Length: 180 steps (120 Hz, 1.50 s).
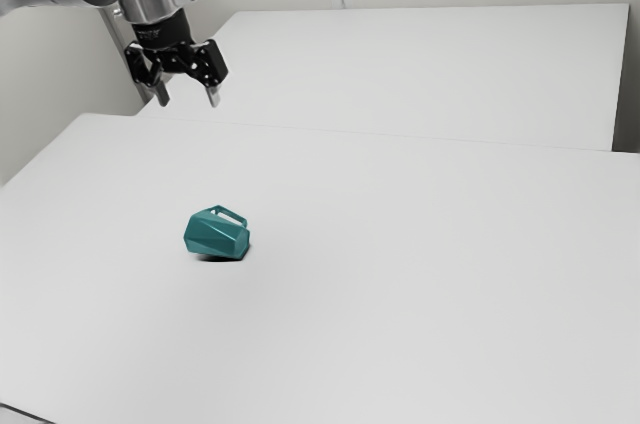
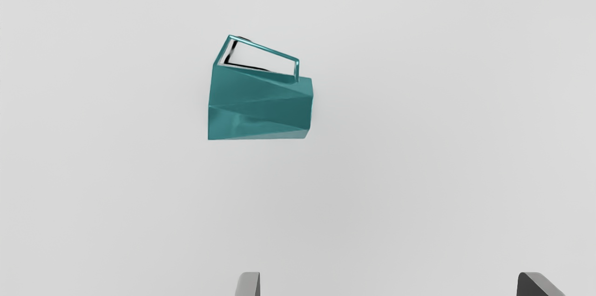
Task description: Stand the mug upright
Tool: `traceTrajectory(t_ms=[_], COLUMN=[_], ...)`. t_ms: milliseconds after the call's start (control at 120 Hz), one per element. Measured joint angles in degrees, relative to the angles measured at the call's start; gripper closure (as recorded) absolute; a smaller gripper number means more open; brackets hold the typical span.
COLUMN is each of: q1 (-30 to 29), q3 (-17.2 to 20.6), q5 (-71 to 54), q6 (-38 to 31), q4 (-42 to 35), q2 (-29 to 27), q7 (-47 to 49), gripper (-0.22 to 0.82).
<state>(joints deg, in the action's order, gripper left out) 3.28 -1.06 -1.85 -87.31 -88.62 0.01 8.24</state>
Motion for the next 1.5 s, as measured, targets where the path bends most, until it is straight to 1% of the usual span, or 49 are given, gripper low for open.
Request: traceTrajectory(t_ms=[167, 267, 367, 467, 625, 733, 792, 892, 967, 1075, 1258, 1500], q1=[-0.7, -0.7, -0.4, -3.0, -7.9, -9.5, -9.9, -11.7, -12.6, -13.8, -15.0, -16.7], q3=[0.0, -0.2, -0.7, -1.0, -1.2, -2.1, -3.2, -3.8, -4.8, -7.5, -10.2, -11.4], q5=[0.0, -0.1, 0.1, 1.8, 7.4, 11.9, 13.5, 16.3, 18.6, 24.5, 31.3, 36.5], q6=[-0.3, -0.8, -2.9, -6.0, -13.3, -16.8, -18.4, -21.2, -23.0, -24.7, -26.1, -28.3], q4=[-0.7, -3.8, -9.2, -13.8, -20.8, -23.5, -25.7, -29.9, -32.6, -36.2, -39.0, -41.9], q2=[-1.0, -3.9, -7.2, -9.6, -12.5, -13.7, -14.6, -16.0, -16.3, -16.2, -15.3, -11.3], q7=[0.1, 0.0, -0.5, -2.0, -7.1, -10.2, -11.5, -14.2, -16.7, -21.0, -30.4, -42.6], gripper=[0.00, 0.00, 0.00, 0.00, 0.00, 0.00, 0.00, 0.00, 0.00, 0.00, 0.00, 0.00])
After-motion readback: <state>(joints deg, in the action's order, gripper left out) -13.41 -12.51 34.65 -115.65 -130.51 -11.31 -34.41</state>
